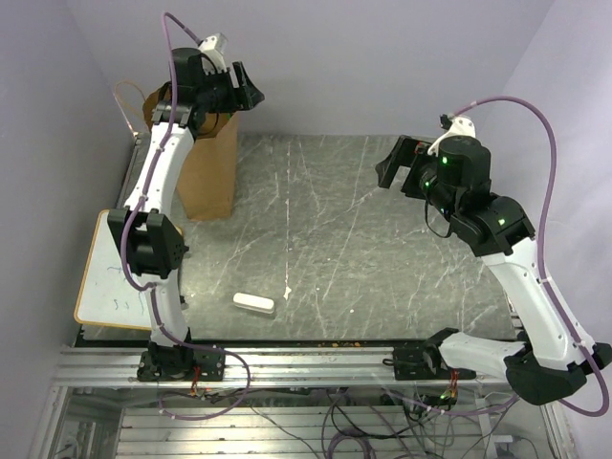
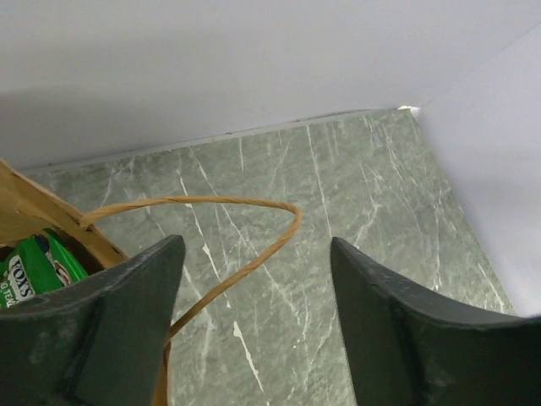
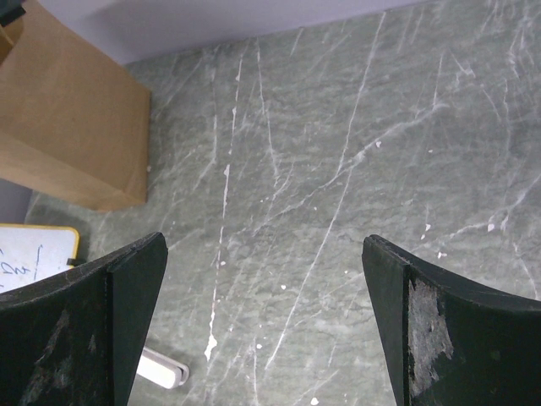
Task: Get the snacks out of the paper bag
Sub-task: Adjust the paper bag at the center of the board.
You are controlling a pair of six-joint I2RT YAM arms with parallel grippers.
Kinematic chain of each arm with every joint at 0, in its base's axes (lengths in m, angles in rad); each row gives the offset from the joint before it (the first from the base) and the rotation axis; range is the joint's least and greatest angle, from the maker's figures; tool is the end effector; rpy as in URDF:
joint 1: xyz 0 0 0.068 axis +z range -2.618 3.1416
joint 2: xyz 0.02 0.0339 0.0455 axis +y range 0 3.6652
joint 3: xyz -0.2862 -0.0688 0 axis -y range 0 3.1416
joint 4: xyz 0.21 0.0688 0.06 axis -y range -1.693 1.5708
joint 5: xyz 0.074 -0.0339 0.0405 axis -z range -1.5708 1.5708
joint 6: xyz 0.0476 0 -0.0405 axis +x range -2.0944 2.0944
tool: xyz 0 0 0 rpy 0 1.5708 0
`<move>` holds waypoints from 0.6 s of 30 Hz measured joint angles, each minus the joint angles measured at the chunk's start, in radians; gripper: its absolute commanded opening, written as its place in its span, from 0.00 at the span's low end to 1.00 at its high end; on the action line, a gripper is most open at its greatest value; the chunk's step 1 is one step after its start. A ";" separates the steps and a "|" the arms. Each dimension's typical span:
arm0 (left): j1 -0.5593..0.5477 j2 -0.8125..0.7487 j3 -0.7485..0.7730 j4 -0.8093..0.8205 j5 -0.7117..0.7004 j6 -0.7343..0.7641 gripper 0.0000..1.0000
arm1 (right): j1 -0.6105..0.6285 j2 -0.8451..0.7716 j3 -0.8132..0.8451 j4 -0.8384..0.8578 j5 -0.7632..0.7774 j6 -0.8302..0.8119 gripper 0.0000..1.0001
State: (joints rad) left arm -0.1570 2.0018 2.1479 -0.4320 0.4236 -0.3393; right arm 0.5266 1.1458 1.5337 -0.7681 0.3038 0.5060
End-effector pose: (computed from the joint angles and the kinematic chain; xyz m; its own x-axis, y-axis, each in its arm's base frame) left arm 0.4426 -0.0899 0.4304 -0.4398 -0.2376 -0.8661 0.4090 0.8056 -0.4286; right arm 0.1667 0.0805 0.4649 -0.3967 0.3044 -0.8660 -0.0539 0.9341 0.3530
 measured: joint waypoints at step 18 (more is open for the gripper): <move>-0.053 -0.029 -0.028 -0.012 -0.013 -0.039 0.35 | 0.000 -0.030 -0.038 0.000 0.006 0.033 1.00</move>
State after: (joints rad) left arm -0.2096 1.9724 2.1197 -0.4438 0.4110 -0.3779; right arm 0.5262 1.1156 1.4956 -0.7685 0.3099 0.5392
